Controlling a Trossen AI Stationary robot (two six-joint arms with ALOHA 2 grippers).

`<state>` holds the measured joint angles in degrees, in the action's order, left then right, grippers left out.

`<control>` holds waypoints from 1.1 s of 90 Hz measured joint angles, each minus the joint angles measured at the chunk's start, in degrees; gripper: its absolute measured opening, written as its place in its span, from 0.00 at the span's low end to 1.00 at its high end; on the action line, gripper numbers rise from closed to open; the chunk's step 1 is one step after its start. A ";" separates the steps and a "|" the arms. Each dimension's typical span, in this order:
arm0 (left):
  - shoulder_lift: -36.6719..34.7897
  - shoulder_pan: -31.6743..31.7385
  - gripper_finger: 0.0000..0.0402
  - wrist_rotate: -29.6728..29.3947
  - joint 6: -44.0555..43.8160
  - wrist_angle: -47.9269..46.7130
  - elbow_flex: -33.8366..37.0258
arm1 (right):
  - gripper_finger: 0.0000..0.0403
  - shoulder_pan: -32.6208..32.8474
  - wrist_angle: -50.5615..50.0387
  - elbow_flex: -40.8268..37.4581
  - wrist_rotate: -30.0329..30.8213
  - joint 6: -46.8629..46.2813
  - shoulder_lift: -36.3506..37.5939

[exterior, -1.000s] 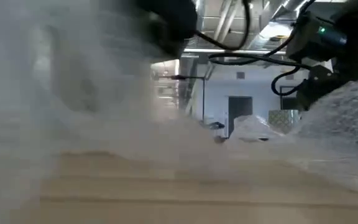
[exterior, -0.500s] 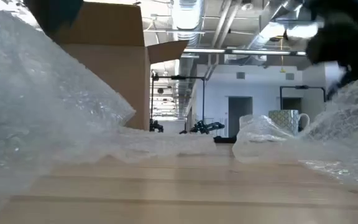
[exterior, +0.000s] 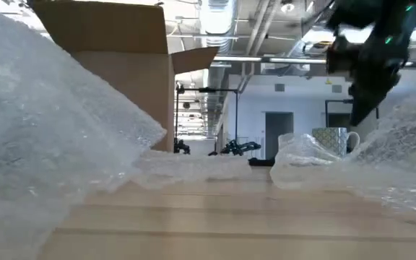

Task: Wrap mug
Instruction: Prepare the bubble wrap

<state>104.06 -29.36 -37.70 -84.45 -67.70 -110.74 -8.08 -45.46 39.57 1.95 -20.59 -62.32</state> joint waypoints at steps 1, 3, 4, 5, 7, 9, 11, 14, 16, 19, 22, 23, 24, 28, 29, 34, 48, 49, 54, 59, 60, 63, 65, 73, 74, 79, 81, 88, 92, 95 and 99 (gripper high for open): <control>0.06 0.00 0.33 0.02 -0.01 0.07 0.00 | 0.38 -0.62 -0.03 0.00 -0.17 0.04 -0.45; 0.22 -0.04 0.33 0.16 -0.02 0.00 0.02 | 0.40 -1.84 -0.02 0.00 -0.31 0.10 -1.54; 0.28 -0.04 0.33 0.22 -0.02 -0.08 0.02 | 0.41 -2.40 -0.02 0.00 -0.32 0.11 -2.10; 0.39 -0.04 0.33 0.33 -0.02 -0.10 0.02 | 0.42 -2.97 -0.01 0.00 -0.32 0.13 -2.65; 0.70 -0.04 0.33 0.62 -0.02 0.03 0.02 | 0.44 -4.14 0.02 0.00 -0.38 0.15 -3.76; 0.93 -0.04 0.33 0.89 -0.02 0.43 0.02 | 0.46 -5.35 0.07 0.00 -0.47 0.15 -4.86; 1.02 -0.04 0.33 1.05 -0.02 0.80 0.02 | 0.49 -6.35 0.32 0.00 -0.47 0.12 -5.94; 1.16 -0.04 0.33 1.15 -0.02 1.02 0.02 | 0.52 -7.90 1.08 0.00 -0.55 0.11 -7.74; 1.21 -0.05 0.33 1.21 0.00 1.10 0.02 | 0.54 -8.84 1.64 0.00 -0.86 0.10 -8.80; 1.32 -0.07 0.33 1.27 -0.01 1.57 0.02 | 0.57 -10.30 2.75 0.00 -2.06 0.09 -10.44; 1.65 -0.07 0.33 1.24 0.01 2.49 0.00 | 0.59 -11.54 4.11 0.00 -3.32 0.08 -11.92; 1.69 -0.07 0.33 1.19 0.01 2.82 0.00 | 0.60 -11.87 4.58 0.00 -3.78 0.07 -12.36; 1.72 -0.07 0.33 1.14 0.01 3.11 0.00 | 0.60 -12.16 5.04 0.00 -4.28 0.05 -12.79; 1.90 -0.07 0.33 0.87 0.11 3.52 0.01 | 0.61 -13.19 7.21 0.00 -5.86 -0.51 -14.62; 1.98 -0.07 0.33 0.89 0.21 3.55 0.02 | 0.62 -13.39 7.73 0.00 -6.12 -0.71 -15.05; 2.46 -0.07 0.33 1.04 0.63 4.63 0.02 | 0.61 -13.90 9.84 0.00 -6.73 -1.78 -16.96; 2.91 -0.09 0.33 1.34 0.69 6.88 0.02 | 0.45 -12.66 13.04 0.42 -6.88 -2.96 -19.95; 2.91 -0.09 0.33 1.32 0.73 7.08 0.02 | 0.44 -12.56 13.11 0.55 -6.88 -2.96 -20.00; 2.91 -0.09 0.33 1.30 1.32 7.32 0.02 | 0.32 -11.82 14.06 1.37 -6.92 -2.96 -20.18; 2.91 -0.09 0.33 1.30 1.84 7.31 0.02 | 0.19 -11.14 14.26 2.32 -7.26 -2.98 -20.04; 2.91 -0.09 0.33 1.30 1.96 7.30 0.02 | 0.16 -11.00 14.26 2.53 -7.39 -2.98 -19.94; 2.91 -0.07 0.33 1.30 2.33 7.29 0.02 | 0.09 -10.72 14.33 3.24 -7.86 -2.95 -19.55; 2.91 -0.06 0.33 1.30 2.56 7.29 0.02 | 0.06 -10.56 14.46 3.83 -8.06 -2.95 -19.20; 2.91 0.02 0.33 1.30 3.03 7.27 0.02 | 0.03 -9.92 14.88 6.33 -8.20 -3.35 -17.22; 2.91 0.02 0.33 1.30 3.06 7.27 0.02 | 0.03 -9.86 14.87 6.62 -8.21 -3.35 -16.94; 2.91 0.02 0.33 1.30 3.06 7.26 0.02 | 0.02 -9.88 14.46 7.93 -8.21 -3.38 -15.13; 2.91 0.03 0.33 1.30 3.07 7.25 0.02 | 0.02 -9.94 14.25 8.45 -8.21 -3.48 -14.36; 2.91 0.04 0.33 1.20 3.25 7.25 0.02 | 0.00 -10.71 12.73 10.10 -8.20 -4.52 -11.81; 2.91 0.04 0.33 1.19 3.44 7.25 0.02 | 0.00 -11.70 10.81 10.59 -8.21 -4.61 -10.87; 2.91 0.04 0.33 1.19 3.46 7.25 0.02 | 0.01 -12.67 9.08 10.79 -8.21 -4.46 -10.45; 2.91 0.04 0.33 1.19 3.46 7.22 0.02 | 0.03 -14.00 6.62 10.80 -8.19 -3.66 -10.36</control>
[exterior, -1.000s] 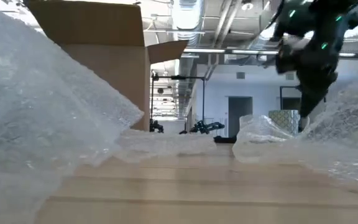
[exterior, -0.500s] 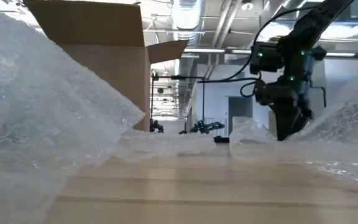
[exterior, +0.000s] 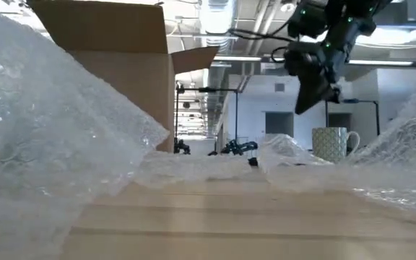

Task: Wrap mug
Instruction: Prepare the bubble wrap

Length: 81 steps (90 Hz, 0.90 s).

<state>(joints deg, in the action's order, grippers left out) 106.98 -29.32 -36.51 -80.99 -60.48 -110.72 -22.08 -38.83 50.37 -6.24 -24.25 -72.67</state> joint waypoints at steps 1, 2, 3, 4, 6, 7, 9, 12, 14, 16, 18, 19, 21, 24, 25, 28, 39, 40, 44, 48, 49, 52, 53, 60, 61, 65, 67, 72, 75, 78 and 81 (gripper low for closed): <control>0.00 0.00 0.33 0.00 0.00 -0.01 0.00 | 0.04 -0.35 -0.72 0.00 0.00 0.36 -0.02; 0.00 0.00 0.33 0.00 0.00 0.00 0.00 | 0.05 -0.66 -1.44 -0.01 0.00 0.74 -0.09; 0.00 0.00 0.33 0.00 0.00 0.01 0.00 | 0.06 -0.97 -2.15 -0.02 0.01 1.17 -0.21; 0.00 0.00 0.33 0.00 0.00 0.01 0.00 | 0.07 -1.28 -2.86 -0.02 0.02 1.63 -0.36; 0.00 0.00 0.33 -0.02 0.00 0.01 0.00 | 0.09 -1.95 -4.23 -0.02 0.02 2.41 -0.76; 0.00 0.00 0.33 -0.02 0.00 0.01 0.00 | 0.10 -2.28 -4.75 -0.02 0.00 2.87 -0.97; 0.00 0.00 0.33 -0.02 0.00 0.03 0.00 | 0.12 -2.95 -5.56 -0.05 0.02 3.81 -1.50; 0.00 0.00 0.33 -0.04 0.00 0.01 0.00 | 0.16 -3.86 -6.25 -0.19 0.02 5.14 -2.44; 0.00 0.00 0.33 -0.02 0.00 0.01 0.00 | 0.18 -4.35 -6.36 -0.41 0.02 5.91 -3.04; 0.00 0.00 0.33 -0.03 0.00 0.01 0.00 | 0.21 -4.77 -6.43 -0.65 0.02 6.44 -3.62; 0.00 0.00 0.33 -0.02 0.00 0.01 0.00 | 0.23 -5.13 -6.29 -0.96 0.02 6.81 -4.19; 0.00 0.00 0.33 -0.03 0.00 0.01 0.00 | 0.25 -5.29 -6.26 -1.08 0.01 6.99 -4.49; 0.00 0.00 0.33 -0.06 0.00 0.01 0.00 | 0.27 -5.61 -6.26 -1.30 0.01 7.33 -5.10; 0.00 0.00 0.33 -0.09 0.00 0.03 0.00 | 0.31 -6.14 -6.06 -1.62 0.02 7.74 -6.05; 0.00 0.00 0.33 -0.11 0.00 0.03 0.00 | 0.32 -6.29 -5.87 -1.74 0.02 7.81 -6.40; 0.00 0.00 0.33 -0.13 0.00 0.03 0.00 | 0.36 -6.69 -5.44 -2.01 0.02 8.11 -7.48; 0.00 0.00 0.33 -0.13 -0.07 0.07 0.00 | 0.47 -6.94 -4.02 -2.40 0.02 10.26 -11.30; 0.00 0.00 0.33 -0.13 -0.07 0.10 0.00 | 0.48 -6.92 -3.74 -2.40 0.01 10.53 -11.57; 0.00 0.00 0.33 -0.13 -0.07 0.30 0.00 | 0.51 -6.87 -3.04 -2.40 -0.10 11.53 -12.45; 0.00 0.00 0.33 -0.11 -0.08 0.50 0.00 | 0.53 -6.82 -2.68 -2.40 -0.23 12.10 -13.12; 0.00 0.00 0.33 -0.11 -0.08 0.56 0.00 | 0.53 -6.82 -2.60 -2.40 -0.27 12.13 -13.24; 0.00 0.00 0.33 -0.12 -0.06 0.82 0.00 | 0.54 -6.82 -2.30 -2.38 -0.40 12.25 -13.53; 0.00 0.00 0.33 -0.13 -0.05 0.93 0.00 | 0.55 -6.82 -2.16 -2.38 -0.45 12.34 -13.59; 0.00 0.00 0.33 -0.13 0.83 1.79 0.00 | 0.55 -6.85 -0.97 -2.38 -1.99 13.69 -13.59; 0.00 0.00 0.33 -0.13 0.94 1.88 0.00 | 0.55 -6.87 -0.77 -2.38 -2.26 13.91 -13.56; 0.00 0.00 0.33 -0.11 1.45 2.27 0.00 | 0.55 -6.89 0.29 -2.37 -3.02 14.88 -13.50; 0.00 0.00 0.33 -0.11 1.66 2.52 0.00 | 0.55 -6.87 0.83 -2.36 -3.38 15.26 -13.50; 0.00 0.00 0.33 -0.12 2.24 3.06 0.00 | 0.55 -6.86 2.04 -2.36 -4.40 15.82 -13.50; 0.00 0.00 0.33 -0.07 2.67 3.53 0.00 | 0.55 -6.84 2.80 -2.36 -5.04 16.22 -13.50; 0.00 0.00 0.33 0.02 3.20 4.15 0.00 | 0.55 -6.84 3.63 -2.36 -5.90 16.84 -13.50; 0.00 0.00 0.33 0.04 3.78 4.71 0.00 | 0.55 -6.86 4.51 -2.34 -6.20 17.21 -13.50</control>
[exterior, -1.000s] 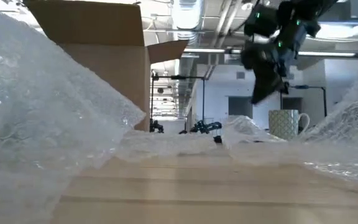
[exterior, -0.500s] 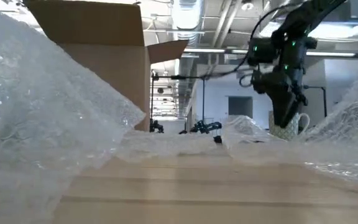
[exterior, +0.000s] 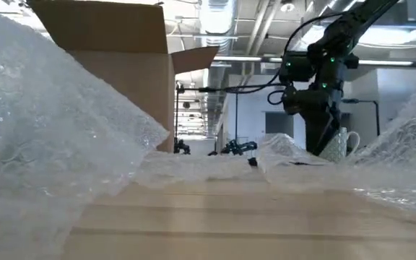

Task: Wrap mug
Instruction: Prepare the bubble wrap

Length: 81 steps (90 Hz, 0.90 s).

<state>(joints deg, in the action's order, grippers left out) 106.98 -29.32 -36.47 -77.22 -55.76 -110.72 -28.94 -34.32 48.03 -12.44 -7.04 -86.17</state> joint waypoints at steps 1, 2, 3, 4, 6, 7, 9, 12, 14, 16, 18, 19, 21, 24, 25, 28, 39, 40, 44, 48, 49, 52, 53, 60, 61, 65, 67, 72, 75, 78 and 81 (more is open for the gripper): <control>0.00 0.00 0.33 0.00 0.18 0.16 0.00 | 0.55 -0.01 0.26 0.00 -0.04 0.05 0.00; 0.00 0.00 0.33 0.00 0.30 0.32 0.00 | 0.55 -0.02 0.51 0.00 -0.08 0.08 0.00; 0.00 0.00 0.33 0.00 0.43 0.49 0.00 | 0.55 -0.04 0.73 0.00 -0.18 0.09 0.00; 0.00 0.00 0.33 0.00 0.55 0.66 0.00 | 0.55 -0.06 0.94 0.00 -0.29 0.12 0.00; 0.00 0.00 0.33 0.00 0.78 0.97 0.00 | 0.55 -0.12 1.40 0.00 -0.60 0.19 0.00; 0.00 0.00 0.33 0.00 0.88 1.08 0.00 | 0.55 -0.15 1.66 0.00 -0.83 0.22 0.00; 0.00 0.00 0.33 0.00 1.02 1.25 0.00 | 0.55 -0.28 2.18 0.00 -1.38 0.33 0.00; 0.00 0.00 0.33 0.02 1.14 1.41 0.00 | 0.55 -0.49 3.13 0.00 -2.61 0.69 0.00; 0.00 0.00 0.33 0.02 1.12 1.51 0.00 | 0.55 -0.51 3.81 0.00 -3.73 0.95 0.00; 0.00 0.00 0.33 0.02 1.11 1.55 0.00 | 0.55 -0.53 4.55 0.00 -4.93 1.13 0.00; 0.00 0.00 0.33 0.02 1.08 1.55 0.00 | 0.55 -0.58 5.22 0.02 -5.95 1.24 0.00; 0.00 0.00 0.33 0.02 1.08 1.55 0.00 | 0.55 -0.59 5.54 0.02 -6.56 1.32 0.00; 0.00 0.00 0.33 0.02 1.08 1.55 0.00 | 0.55 -0.68 6.12 0.02 -7.72 1.37 0.00; 0.00 0.00 0.33 0.02 1.08 1.55 0.00 | 0.55 -0.86 7.15 0.02 -10.08 1.34 0.00; 0.00 0.00 0.33 0.02 1.08 1.55 0.00 | 0.55 -0.87 7.47 0.02 -10.90 1.27 0.00; 0.00 0.00 0.33 0.02 1.08 1.55 0.00 | 0.55 -0.86 8.57 0.02 -13.85 0.81 0.00; 0.00 0.09 0.33 0.04 1.38 1.53 0.00 | 0.55 -0.83 15.53 0.02 -23.10 -4.84 0.00; 0.00 0.10 0.33 0.04 1.46 1.53 0.00 | 0.55 -0.82 16.44 0.02 -23.67 -5.71 0.00; 0.00 0.25 0.33 0.04 1.65 1.53 0.00 | 0.55 -0.68 20.66 0.02 -25.64 -8.88 0.00; 0.00 0.44 0.33 0.08 2.06 1.53 0.00 | 0.55 -0.68 25.25 0.02 -27.36 -11.95 0.00; 0.00 0.49 0.33 0.09 2.17 1.53 0.00 | 0.55 -0.68 26.46 0.02 -27.74 -12.69 0.00; 0.00 0.67 0.33 0.09 2.47 1.53 0.00 | 0.55 -0.69 30.16 0.02 -28.77 -14.98 0.00; 0.00 0.74 0.33 0.09 2.52 1.53 0.00 | 0.55 -0.70 31.38 0.02 -29.08 -15.72 0.00; 0.00 1.10 0.33 0.07 2.63 1.53 0.00 | 0.55 -0.84 39.21 0.02 -31.42 -20.51 0.02; 0.00 1.13 0.33 0.07 2.63 1.53 0.00 | 0.55 -0.84 40.21 0.02 -31.75 -21.09 0.02; 0.00 1.22 0.33 0.07 2.63 1.52 0.00 | 0.55 -0.92 43.92 0.05 -33.06 -23.40 0.06; 0.00 1.24 0.33 0.07 2.63 1.53 0.00 | 0.55 -0.90 45.39 0.05 -33.67 -24.39 0.16; 0.00 1.22 0.33 0.07 2.63 1.53 0.00 | 0.55 -0.90 47.21 0.05 -34.75 -26.00 0.77; 0.00 1.20 0.33 0.07 2.59 1.53 0.00 | 0.55 -0.87 47.36 0.05 -34.90 -26.25 1.28; 0.00 1.20 0.33 0.07 2.58 1.53 0.00 | 0.55 -0.71 47.05 0.05 -34.94 -26.34 1.93; 0.00 1.17 0.33 0.07 2.58 1.53 0.00 | 0.55 -0.52 45.91 0.05 -35.01 -26.32 2.86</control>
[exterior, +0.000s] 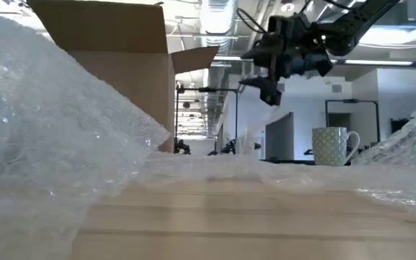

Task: Wrap mug
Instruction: Prepare the bubble wrap

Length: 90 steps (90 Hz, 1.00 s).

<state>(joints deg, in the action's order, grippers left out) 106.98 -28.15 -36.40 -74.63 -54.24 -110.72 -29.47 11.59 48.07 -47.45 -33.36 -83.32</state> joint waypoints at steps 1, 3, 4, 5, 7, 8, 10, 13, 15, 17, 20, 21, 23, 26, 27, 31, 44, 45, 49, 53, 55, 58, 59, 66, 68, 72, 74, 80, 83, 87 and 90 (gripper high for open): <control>0.00 -0.01 0.33 0.00 0.00 0.00 0.00 | 0.55 0.08 -0.52 0.00 -0.01 0.00 0.35; 0.00 -0.02 0.33 0.02 -0.02 -0.02 0.00 | 0.55 0.29 -1.65 0.00 -0.01 0.17 1.19; 0.00 -0.02 0.33 0.02 -0.02 -0.02 0.00 | 0.55 0.41 -2.28 0.00 -0.01 0.17 1.64; 0.00 -0.02 0.33 0.02 -0.02 -0.02 0.00 | 0.55 0.53 -2.89 0.00 0.00 0.19 2.10; 0.00 -0.02 0.33 0.02 -0.02 -0.02 0.00 | 0.55 0.75 -4.17 0.00 0.11 0.23 3.09; 0.00 -0.02 0.33 0.02 -0.02 -0.02 0.00 | 0.55 0.84 -4.88 0.00 0.18 0.25 3.58; 0.00 -0.02 0.33 0.00 -0.03 -0.02 0.00 | 0.55 1.04 -6.70 0.00 0.34 0.29 4.73; 0.00 -0.01 0.33 0.00 -0.07 -0.02 0.00 | 0.55 1.29 -10.10 0.00 0.45 0.43 6.58; 0.00 0.01 0.33 0.00 -0.07 -0.02 0.00 | 0.55 1.54 -12.63 0.02 0.40 0.44 7.71; 0.00 0.01 0.33 0.00 -0.07 -0.02 0.00 | 0.55 1.86 -15.37 0.02 0.33 0.55 8.83; 0.00 0.01 0.33 0.00 0.00 -0.02 0.00 | 0.55 2.29 -19.99 0.04 0.10 0.82 10.42; 0.00 0.01 0.33 0.00 0.02 -0.02 0.00 | 0.55 2.48 -21.87 0.04 -0.01 1.07 10.89; 0.00 0.01 0.33 0.00 0.00 -0.02 0.00 | 0.55 2.89 -25.52 0.04 -0.11 1.72 11.74; 0.00 0.01 0.33 0.00 -0.01 0.00 0.00 | 0.55 3.75 -31.33 0.04 -0.05 3.49 12.88; 0.00 0.01 0.33 0.00 -0.02 0.00 0.00 | 0.55 4.07 -33.21 0.04 0.07 4.24 13.17; 0.00 0.01 0.33 0.00 -0.04 0.00 0.00 | 0.55 5.70 -41.66 0.06 1.98 8.09 13.98; 0.00 -0.01 0.33 0.00 0.01 0.20 0.00 | 0.55 10.76 -60.65 -1.04 23.84 16.29 10.38; 0.00 -0.02 0.33 0.01 0.01 0.20 0.00 | 0.55 10.98 -61.01 -1.26 25.86 16.27 9.88; 0.00 -0.17 0.33 0.02 0.02 0.20 0.00 | 0.55 11.58 -60.41 -2.19 32.07 15.86 7.85; 0.00 -0.19 0.33 0.09 0.02 0.20 0.00 | 0.55 11.61 -56.56 -2.88 34.89 15.50 5.84; 0.00 -0.19 0.33 0.09 0.04 0.20 0.00 | 0.55 11.54 -54.21 -2.99 35.17 15.41 4.87; 0.00 -0.19 0.33 0.09 0.12 0.20 0.00 | 0.55 11.22 -49.98 -3.06 34.64 14.80 3.61; 0.00 -0.19 0.33 0.09 0.19 0.20 0.00 | 0.55 11.15 -48.37 -3.05 34.21 14.37 3.20; 0.00 -0.19 0.33 0.09 0.71 0.20 0.00 | 0.55 10.65 -36.54 -2.46 31.07 9.42 0.91; 0.00 -0.19 0.33 0.09 0.91 0.20 0.00 | 0.55 10.55 -32.26 -2.23 30.50 7.62 0.43; 0.00 -0.19 0.33 0.11 1.11 0.20 0.00 | 0.55 10.51 -23.77 -1.88 29.40 3.82 -0.32; 0.00 -0.19 0.33 0.11 1.11 0.20 0.00 | 0.55 10.51 -19.61 -1.78 28.86 1.95 -0.52; 0.00 -0.19 0.33 0.11 1.14 0.20 0.00 | 0.55 10.46 -8.32 -1.75 26.67 -2.94 -0.74; 0.00 -0.19 0.33 0.11 1.15 0.20 0.00 | 0.55 10.22 -3.37 -1.71 25.26 -4.64 -0.68; 0.00 -0.19 0.33 0.11 1.40 0.18 0.00 | 0.55 10.05 1.10 -1.68 23.17 -5.80 -0.10; 0.00 -0.19 0.33 0.11 1.59 0.18 0.00 | 0.55 9.98 2.92 -1.68 21.45 -5.99 0.65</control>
<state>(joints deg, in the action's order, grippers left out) 106.98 -28.34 -36.29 -73.04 -54.06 -110.72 -19.49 14.51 46.39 -26.00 -39.35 -82.67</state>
